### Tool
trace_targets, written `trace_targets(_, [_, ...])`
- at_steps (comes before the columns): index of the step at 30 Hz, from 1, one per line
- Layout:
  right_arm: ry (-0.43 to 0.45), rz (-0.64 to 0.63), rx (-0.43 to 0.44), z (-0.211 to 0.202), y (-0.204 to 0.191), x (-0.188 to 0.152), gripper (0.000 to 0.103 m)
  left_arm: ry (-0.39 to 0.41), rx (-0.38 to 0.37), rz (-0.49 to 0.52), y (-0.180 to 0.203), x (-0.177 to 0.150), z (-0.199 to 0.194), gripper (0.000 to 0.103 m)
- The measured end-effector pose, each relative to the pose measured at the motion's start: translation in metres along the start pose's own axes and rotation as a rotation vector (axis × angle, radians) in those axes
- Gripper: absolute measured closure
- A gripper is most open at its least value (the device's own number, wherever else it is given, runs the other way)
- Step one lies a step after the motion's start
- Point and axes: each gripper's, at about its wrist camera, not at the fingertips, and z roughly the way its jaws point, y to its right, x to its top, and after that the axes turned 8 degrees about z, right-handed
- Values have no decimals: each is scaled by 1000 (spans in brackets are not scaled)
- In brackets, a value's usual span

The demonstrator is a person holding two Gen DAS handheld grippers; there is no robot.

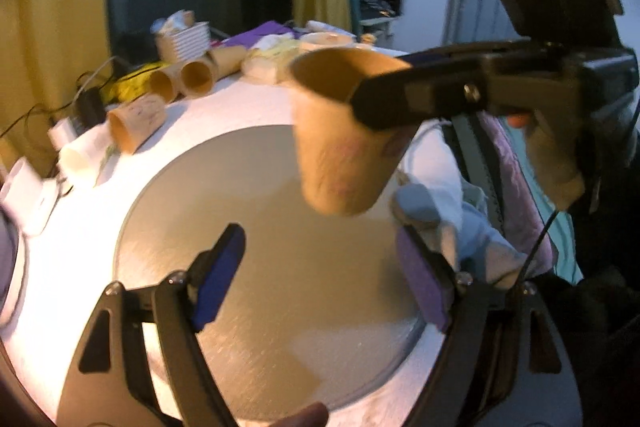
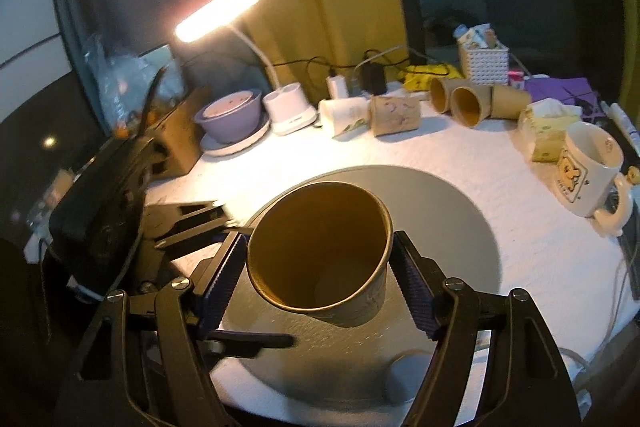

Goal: Flip cup upright
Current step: 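Rotate the cup mouth-up with the right gripper and lower it onto the turntable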

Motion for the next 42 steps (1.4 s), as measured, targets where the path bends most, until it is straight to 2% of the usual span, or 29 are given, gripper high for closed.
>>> trace_targets(4, [29, 32, -42, 5, 9, 9, 27, 22, 62, -111, -23, -10, -12, 24])
trace_targets(8, [46, 77, -64, 19, 15, 17, 27, 79, 134, -223, -49, -22, -23, 24])
trace_targets(14, [33, 124, -73, 53, 19, 20, 27, 139, 265, -343, -76, -36, -37, 24])
trace_targets(17, [32, 143, -90, 69, 21, 19, 27, 143, 302, -375, -83, -41, -41, 24])
trace_targets(27, [32, 156, -128, 92, 27, 20, 27, 66, 319, -452, -92, -53, -30, 24])
trace_targets(42, [38, 167, -149, 95, 34, 17, 27, 34, 336, -479, -94, -59, -25, 24])
